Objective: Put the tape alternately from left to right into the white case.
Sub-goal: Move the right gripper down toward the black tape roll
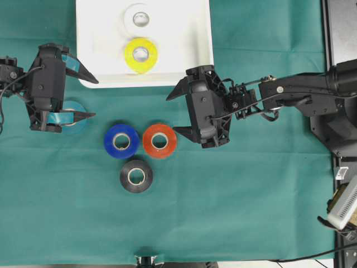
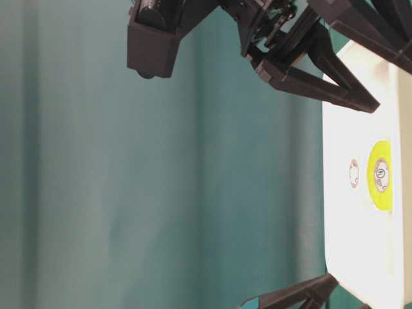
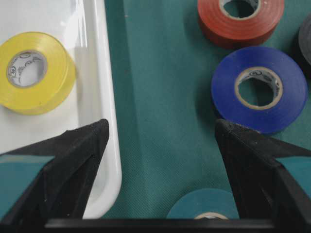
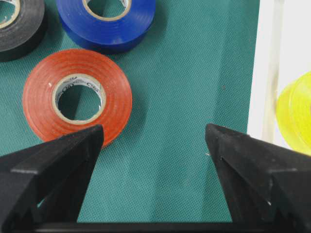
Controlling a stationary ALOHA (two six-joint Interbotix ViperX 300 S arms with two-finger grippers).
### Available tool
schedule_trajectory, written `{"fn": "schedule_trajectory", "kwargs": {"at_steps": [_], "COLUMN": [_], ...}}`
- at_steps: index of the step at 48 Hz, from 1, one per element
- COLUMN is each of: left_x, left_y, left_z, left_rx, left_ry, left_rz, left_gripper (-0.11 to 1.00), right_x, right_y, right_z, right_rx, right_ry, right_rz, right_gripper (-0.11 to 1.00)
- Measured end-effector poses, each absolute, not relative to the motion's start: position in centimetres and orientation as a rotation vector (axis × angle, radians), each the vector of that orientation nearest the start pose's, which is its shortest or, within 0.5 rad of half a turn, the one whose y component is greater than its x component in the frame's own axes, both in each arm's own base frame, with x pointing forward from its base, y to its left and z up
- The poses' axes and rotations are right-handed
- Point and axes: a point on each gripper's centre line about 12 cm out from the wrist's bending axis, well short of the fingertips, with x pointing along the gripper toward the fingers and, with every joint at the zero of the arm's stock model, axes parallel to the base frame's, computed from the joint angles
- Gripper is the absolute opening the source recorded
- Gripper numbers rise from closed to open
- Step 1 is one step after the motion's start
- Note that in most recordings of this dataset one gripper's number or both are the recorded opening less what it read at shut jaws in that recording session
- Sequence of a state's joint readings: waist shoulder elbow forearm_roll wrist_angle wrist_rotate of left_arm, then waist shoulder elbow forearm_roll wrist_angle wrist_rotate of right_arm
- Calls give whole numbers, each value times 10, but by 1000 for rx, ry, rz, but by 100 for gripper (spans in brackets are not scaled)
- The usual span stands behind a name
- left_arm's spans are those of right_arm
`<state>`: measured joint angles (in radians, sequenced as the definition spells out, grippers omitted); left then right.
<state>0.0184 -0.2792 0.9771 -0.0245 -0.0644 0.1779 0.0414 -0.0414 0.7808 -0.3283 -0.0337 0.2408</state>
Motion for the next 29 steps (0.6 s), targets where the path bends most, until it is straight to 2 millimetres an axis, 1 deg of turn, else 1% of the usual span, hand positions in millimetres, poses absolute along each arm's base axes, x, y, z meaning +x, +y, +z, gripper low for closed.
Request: {"fn": "schedule_trajectory", "kwargs": {"at_steps": [11,15,20,29], "left_x": [300,300,300,300], "left_y": [6,6,6,6], "left_z": [169,169,169,169], "left_rx": [144,143,143,143], "left_ry": [634,634,635,635], "left_rz": [-30,-29,-29,-29], "left_gripper": [99,99,99,99], "right_x": [359,358,359,365], "right_y": [16,19,29,61], "right_z": [151,150,150,145], "right_rx": [-96,-99,-110,-139], "right_ry": [703,704,703,708], "right_rz": [81,90,117,196], "right_gripper": [82,82,82,82]}}
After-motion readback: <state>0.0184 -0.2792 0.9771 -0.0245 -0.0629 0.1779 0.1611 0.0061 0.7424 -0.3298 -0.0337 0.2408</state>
